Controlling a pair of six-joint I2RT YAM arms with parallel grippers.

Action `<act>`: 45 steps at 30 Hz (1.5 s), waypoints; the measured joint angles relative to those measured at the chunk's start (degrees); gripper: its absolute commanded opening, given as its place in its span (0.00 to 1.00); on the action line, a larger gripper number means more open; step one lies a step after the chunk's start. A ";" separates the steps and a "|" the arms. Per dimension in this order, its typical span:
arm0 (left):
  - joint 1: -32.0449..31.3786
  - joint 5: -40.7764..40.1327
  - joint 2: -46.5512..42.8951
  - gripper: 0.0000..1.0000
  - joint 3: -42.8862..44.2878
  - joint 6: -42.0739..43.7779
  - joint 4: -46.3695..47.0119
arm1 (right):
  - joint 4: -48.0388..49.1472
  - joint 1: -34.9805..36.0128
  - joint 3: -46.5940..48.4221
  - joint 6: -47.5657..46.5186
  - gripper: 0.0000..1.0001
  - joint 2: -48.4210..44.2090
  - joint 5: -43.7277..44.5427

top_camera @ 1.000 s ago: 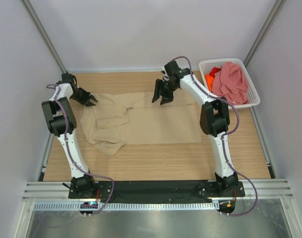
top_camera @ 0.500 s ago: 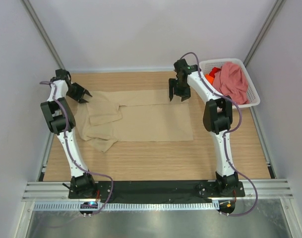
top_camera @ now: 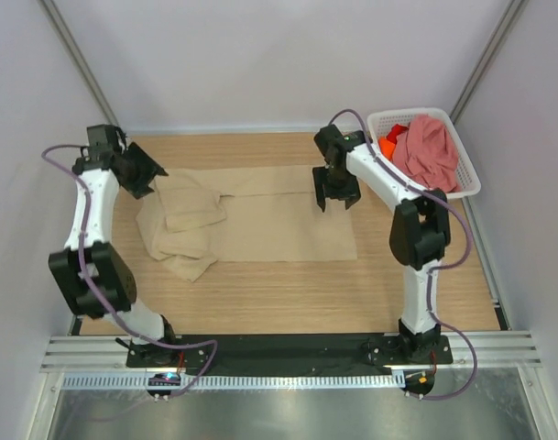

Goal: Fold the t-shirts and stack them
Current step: Fold the tshirt

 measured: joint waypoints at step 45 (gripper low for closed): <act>-8.17 -23.28 -29.90 0.55 -23.19 -2.12 -20.24 | 41.42 41.77 6.47 16.13 0.01 14.95 -19.45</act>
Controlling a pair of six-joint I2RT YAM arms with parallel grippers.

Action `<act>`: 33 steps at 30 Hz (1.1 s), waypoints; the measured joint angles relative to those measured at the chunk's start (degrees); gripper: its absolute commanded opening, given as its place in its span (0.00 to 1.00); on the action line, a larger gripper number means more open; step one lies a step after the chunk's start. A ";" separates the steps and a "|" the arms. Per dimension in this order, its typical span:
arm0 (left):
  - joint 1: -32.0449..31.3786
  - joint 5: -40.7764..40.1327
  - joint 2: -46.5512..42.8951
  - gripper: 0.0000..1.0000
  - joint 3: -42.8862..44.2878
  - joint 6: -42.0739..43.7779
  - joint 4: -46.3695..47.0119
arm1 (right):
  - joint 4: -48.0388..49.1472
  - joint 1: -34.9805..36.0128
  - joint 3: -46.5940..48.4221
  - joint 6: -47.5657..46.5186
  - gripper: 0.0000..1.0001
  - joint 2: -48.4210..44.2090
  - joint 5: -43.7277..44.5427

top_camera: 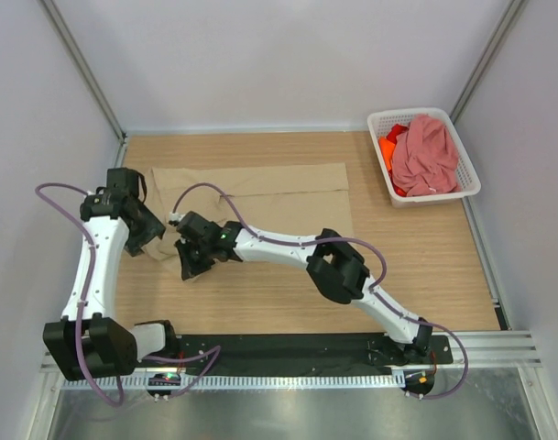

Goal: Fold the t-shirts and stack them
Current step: Fold the tshirt

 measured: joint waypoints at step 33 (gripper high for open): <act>4.74 -2.01 5.35 0.58 3.98 1.99 -0.17 | 0.42 -2.67 3.93 -5.35 0.01 2.64 -1.09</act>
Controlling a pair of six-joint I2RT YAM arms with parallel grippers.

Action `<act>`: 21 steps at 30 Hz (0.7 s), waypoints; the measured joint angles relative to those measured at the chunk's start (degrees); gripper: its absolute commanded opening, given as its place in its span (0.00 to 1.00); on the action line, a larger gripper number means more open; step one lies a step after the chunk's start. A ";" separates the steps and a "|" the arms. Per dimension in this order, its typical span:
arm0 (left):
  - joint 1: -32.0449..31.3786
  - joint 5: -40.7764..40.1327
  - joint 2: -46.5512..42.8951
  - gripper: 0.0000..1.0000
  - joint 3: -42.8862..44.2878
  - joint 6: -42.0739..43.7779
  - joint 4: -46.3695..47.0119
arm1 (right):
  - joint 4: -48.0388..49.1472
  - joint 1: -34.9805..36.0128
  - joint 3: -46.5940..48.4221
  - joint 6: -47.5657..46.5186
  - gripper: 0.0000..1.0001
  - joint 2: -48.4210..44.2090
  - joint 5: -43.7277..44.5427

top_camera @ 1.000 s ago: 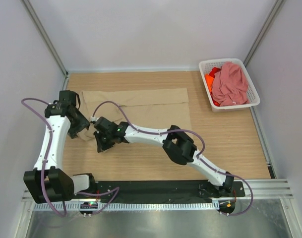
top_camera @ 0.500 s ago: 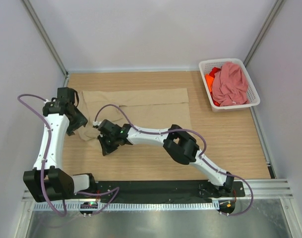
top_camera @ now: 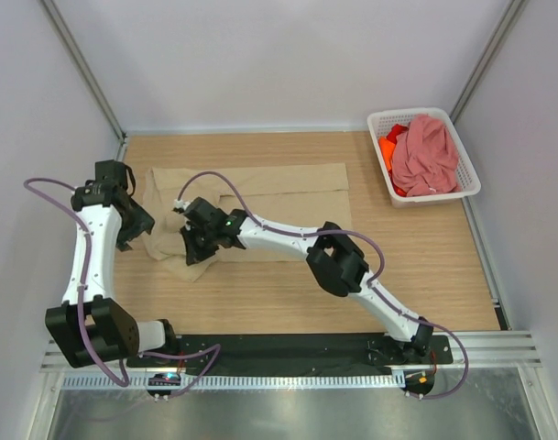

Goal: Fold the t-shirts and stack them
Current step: Fold the tshirt

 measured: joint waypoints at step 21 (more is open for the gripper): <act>5.20 15.63 13.64 0.48 -0.59 6.64 7.80 | -3.08 -0.57 -16.37 -2.03 0.01 -6.01 -6.67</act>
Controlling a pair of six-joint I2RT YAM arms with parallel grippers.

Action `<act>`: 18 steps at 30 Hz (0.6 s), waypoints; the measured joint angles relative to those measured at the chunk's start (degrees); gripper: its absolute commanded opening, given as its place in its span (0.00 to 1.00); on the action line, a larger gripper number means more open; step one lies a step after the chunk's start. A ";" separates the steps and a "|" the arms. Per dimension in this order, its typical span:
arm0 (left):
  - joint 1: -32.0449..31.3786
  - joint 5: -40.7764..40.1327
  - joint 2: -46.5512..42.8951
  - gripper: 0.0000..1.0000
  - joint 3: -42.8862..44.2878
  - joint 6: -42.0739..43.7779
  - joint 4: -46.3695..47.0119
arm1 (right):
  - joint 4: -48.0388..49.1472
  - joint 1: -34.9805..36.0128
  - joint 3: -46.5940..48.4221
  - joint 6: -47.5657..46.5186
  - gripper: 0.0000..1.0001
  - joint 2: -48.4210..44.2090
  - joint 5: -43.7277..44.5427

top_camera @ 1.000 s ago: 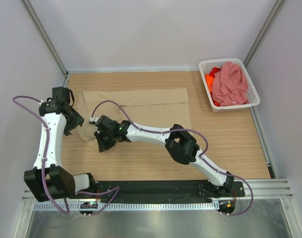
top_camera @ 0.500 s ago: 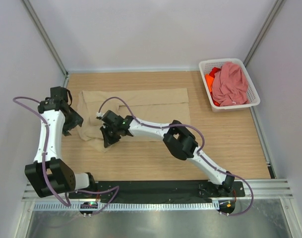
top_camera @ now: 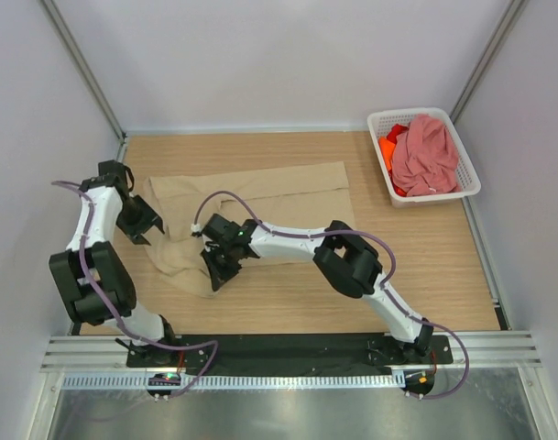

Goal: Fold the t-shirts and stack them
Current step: Fold the tshirt

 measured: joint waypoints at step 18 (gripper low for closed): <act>2.86 2.14 23.19 0.45 2.10 -1.55 3.52 | -6.19 -1.84 -3.15 -3.89 0.03 -1.68 -9.97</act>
